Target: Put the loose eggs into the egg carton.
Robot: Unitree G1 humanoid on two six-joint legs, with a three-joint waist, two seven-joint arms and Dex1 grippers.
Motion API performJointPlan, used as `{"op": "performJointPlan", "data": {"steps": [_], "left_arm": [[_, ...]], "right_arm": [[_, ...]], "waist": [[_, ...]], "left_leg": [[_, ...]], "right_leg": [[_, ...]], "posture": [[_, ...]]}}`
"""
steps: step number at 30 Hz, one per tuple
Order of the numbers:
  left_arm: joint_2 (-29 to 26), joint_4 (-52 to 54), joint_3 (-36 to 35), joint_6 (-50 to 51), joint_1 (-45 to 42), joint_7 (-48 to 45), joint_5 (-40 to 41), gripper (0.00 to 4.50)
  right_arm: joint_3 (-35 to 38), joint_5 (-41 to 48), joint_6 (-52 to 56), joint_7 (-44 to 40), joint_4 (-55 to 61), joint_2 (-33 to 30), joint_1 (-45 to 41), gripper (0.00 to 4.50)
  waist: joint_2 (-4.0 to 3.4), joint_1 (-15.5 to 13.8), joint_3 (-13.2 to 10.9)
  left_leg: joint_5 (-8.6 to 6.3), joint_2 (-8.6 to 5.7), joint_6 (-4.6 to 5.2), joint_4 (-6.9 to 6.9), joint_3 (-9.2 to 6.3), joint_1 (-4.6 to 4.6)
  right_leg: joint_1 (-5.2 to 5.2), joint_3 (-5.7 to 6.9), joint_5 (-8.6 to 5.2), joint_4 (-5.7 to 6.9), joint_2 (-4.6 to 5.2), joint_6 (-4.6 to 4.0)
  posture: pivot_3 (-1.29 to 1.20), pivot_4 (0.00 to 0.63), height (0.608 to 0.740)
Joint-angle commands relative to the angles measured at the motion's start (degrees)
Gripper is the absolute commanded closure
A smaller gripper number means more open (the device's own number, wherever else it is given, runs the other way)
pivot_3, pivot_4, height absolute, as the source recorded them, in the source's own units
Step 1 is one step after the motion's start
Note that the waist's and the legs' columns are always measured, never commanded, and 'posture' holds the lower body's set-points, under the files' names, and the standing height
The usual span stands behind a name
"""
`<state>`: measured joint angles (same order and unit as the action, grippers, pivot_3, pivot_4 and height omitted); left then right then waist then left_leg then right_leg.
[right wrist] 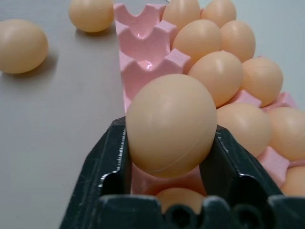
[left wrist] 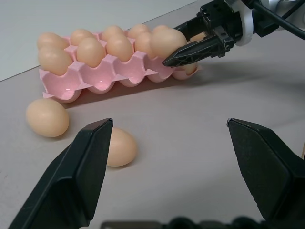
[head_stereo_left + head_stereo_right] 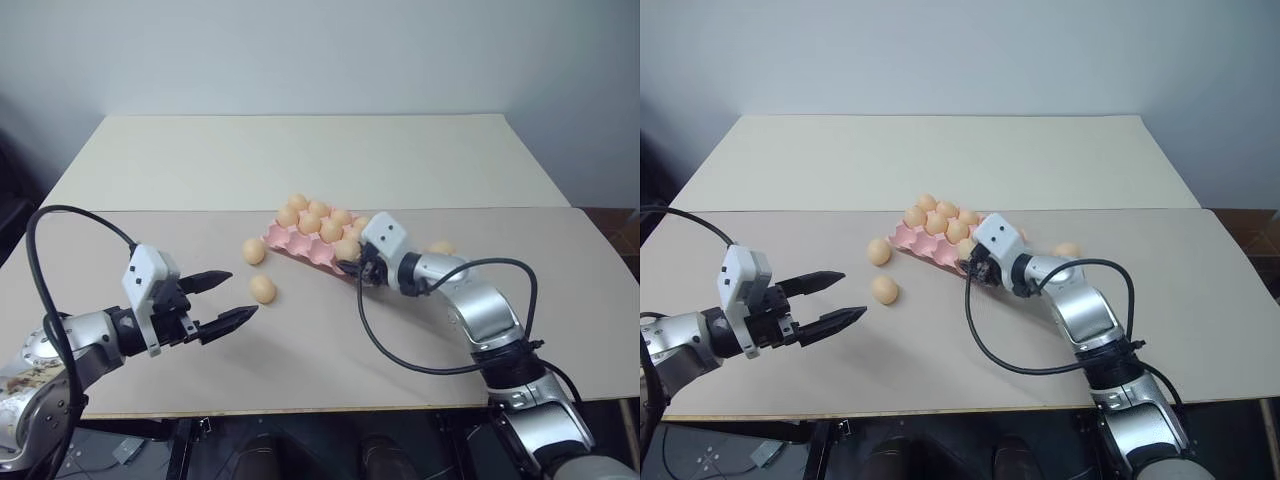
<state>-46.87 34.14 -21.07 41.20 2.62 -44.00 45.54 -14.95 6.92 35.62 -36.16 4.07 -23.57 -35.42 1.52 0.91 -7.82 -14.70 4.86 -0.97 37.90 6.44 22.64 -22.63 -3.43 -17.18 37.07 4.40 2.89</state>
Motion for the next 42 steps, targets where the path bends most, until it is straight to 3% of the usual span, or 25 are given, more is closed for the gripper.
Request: {"op": "performJointPlan", "data": {"steps": [1,4,9,13,17,22,27,35,42], "left_arm": [[0.0,2.0,-1.1,-0.7,-0.2,0.0,1.4,0.33],[-0.2,1.9,-1.0,-0.7,-0.3,-0.1,1.7,0.33],[-0.6,1.4,-1.1,-0.6,-0.8,-0.3,2.0,0.33],[-1.0,1.2,-1.2,-0.5,-1.0,-0.6,2.3,0.33],[-1.6,0.3,-1.4,-0.7,-1.2,-1.3,2.3,0.33],[-2.0,-2.0,0.2,-1.2,-3.5,-2.7,1.6,0.33],[-2.3,-4.9,2.2,-1.8,-6.6,-4.6,0.4,0.33],[-3.2,-9.2,4.8,-2.6,-11.0,-8.2,-1.5,0.33],[-3.2,-10.3,5.1,-2.5,-12.0,-9.9,-2.3,0.33]], "right_arm": [[1.3,-0.2,0.5,0.2,2.2,-0.1,-1.1,0.98],[1.6,0.1,0.4,-0.4,2.9,-0.8,-0.7,0.02],[3.4,2.1,0.2,-3.1,5.7,-3.4,0.2,0.02],[9.8,9.1,3.1,-7.9,11.8,-7.6,2.6,0.02],[17.7,15.5,5.4,-14.1,16.7,-15.8,8.6,0.02],[33.2,22.9,9.9,-20.7,18.2,-27.7,19.8,0.02],[44.7,25.7,10.7,-24.2,16.8,-33.4,27.7,0.02],[56.8,24.6,8.3,-26.9,12.4,-37.8,36.2,0.02],[57.7,24.2,7.4,-24.5,11.8,-37.5,37.4,0.02]], "waist": [[0.0,0.0,0.0],[0.0,0.0,0.0],[0.0,-0.1,0.0],[0.0,-0.2,0.0],[0.0,-0.5,0.0],[0.01,-1.1,0.0],[0.01,-0.6,0.0],[0.02,-0.5,0.0],[0.02,-0.3,0.0]], "left_leg": [[0.0,0.0,0.0,0.0,0.0,0.0],[0.0,0.0,0.0,0.0,0.0,0.0],[0.0,0.0,0.0,0.0,0.0,0.0],[-0.01,0.0,0.01,-0.01,0.0,0.02],[-0.01,-0.01,0.02,-0.02,-0.02,0.02],[-0.03,-0.02,0.06,-0.02,-0.03,-0.05],[-0.04,-0.01,0.07,-0.06,-0.04,-0.32],[-0.04,-0.03,0.07,-0.06,-0.05,-0.3],[-0.04,-0.02,0.07,-0.06,-0.04,-0.31]], "right_leg": [[0.0,0.0,0.0,0.0,0.0,0.0],[0.0,0.0,0.0,0.0,0.0,0.0],[0.0,0.0,0.0,-0.01,0.01,0.0],[0.0,0.0,0.0,-0.03,0.01,0.0],[0.05,0.03,0.0,-0.1,0.02,0.0],[0.15,0.04,0.0,-0.17,0.01,0.0],[0.39,-0.01,0.0,-0.16,-0.02,0.0],[0.4,-0.02,-0.01,-0.2,-0.01,0.01],[0.4,-0.02,-0.01,-0.18,-0.02,0.02]], "posture": [[0.0,0.15,0.74],[0.0,0.15,0.74],[0.0,0.15,0.74],[0.0,0.15,0.74],[0.0,0.15,0.74],[0.0,0.15,0.74],[0.0,0.15,0.74],[0.0,0.15,0.74],[0.0,0.15,0.74]]}}
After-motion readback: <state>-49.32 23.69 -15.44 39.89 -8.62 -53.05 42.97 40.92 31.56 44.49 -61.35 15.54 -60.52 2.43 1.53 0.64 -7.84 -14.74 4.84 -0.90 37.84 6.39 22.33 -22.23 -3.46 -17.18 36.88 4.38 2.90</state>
